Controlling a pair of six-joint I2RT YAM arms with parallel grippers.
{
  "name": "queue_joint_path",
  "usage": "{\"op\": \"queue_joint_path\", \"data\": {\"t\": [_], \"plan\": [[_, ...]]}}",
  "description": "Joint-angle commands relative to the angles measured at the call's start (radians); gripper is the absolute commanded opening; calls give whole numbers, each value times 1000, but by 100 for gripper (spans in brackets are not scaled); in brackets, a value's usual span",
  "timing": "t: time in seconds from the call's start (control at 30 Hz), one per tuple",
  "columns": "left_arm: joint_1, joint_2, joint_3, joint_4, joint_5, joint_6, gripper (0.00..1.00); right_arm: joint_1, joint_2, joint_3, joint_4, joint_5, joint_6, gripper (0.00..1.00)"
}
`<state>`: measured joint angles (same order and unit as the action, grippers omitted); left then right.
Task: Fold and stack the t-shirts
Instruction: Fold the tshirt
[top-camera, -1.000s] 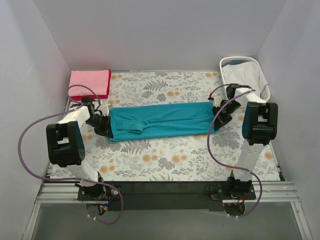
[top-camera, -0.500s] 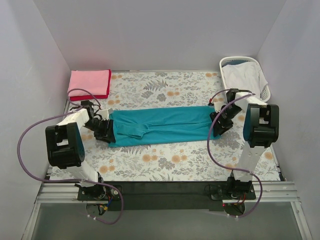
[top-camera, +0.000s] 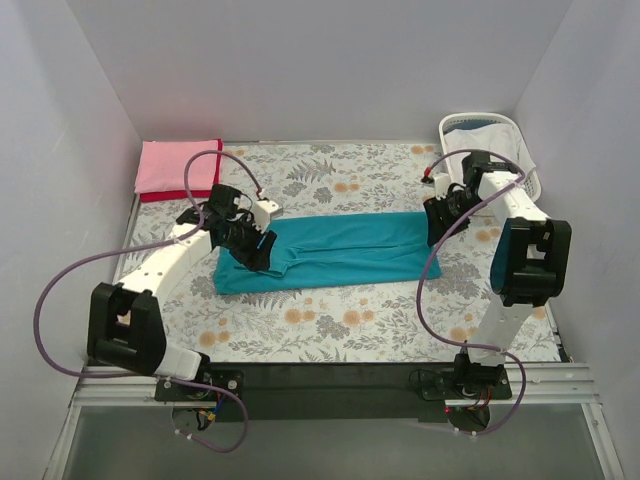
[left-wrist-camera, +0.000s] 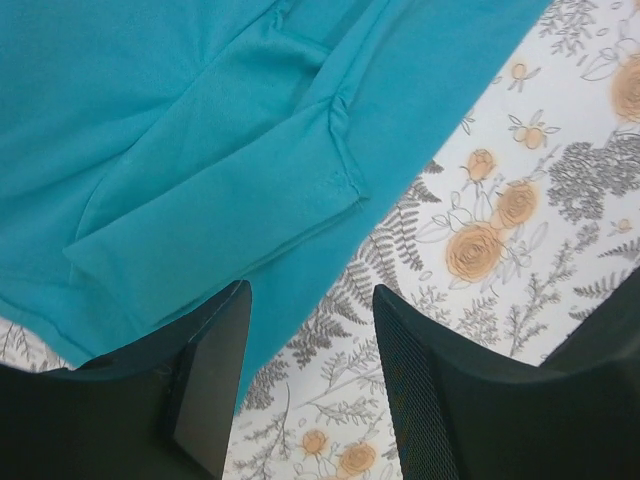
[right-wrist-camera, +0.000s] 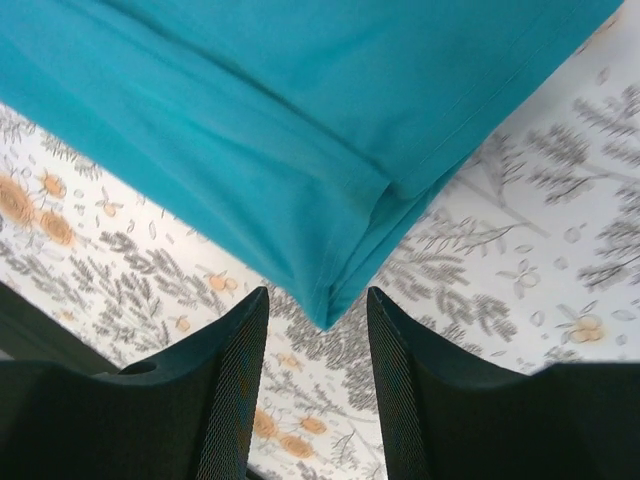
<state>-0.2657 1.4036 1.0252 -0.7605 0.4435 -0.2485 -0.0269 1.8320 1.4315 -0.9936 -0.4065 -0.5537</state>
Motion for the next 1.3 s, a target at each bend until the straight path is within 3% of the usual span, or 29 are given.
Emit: {"op": "queue_joint_path", "data": {"t": [0.0,0.23,0.5,0.6,0.63,0.73,1.27], "plan": [[-35,70,44,44,-78,23,51,-2,61,89,15,-8,3,51],[-105,152,49,78,-143,22,52,16,151,130,23,-14,18,55],[-130,195,46,98,-170,12,52,25,176,87,30,-23,21,51],[-135,204,41,107,-178,12,52,25,179,78,32,-32,21,36],[-136,205,41,107,-177,11,52,25,179,78,32,-34,21,22],[-145,207,42,110,-184,12,52,25,171,76,30,-29,24,2],[-224,189,50,130,-213,8,47,25,99,50,49,-11,34,1]]}}
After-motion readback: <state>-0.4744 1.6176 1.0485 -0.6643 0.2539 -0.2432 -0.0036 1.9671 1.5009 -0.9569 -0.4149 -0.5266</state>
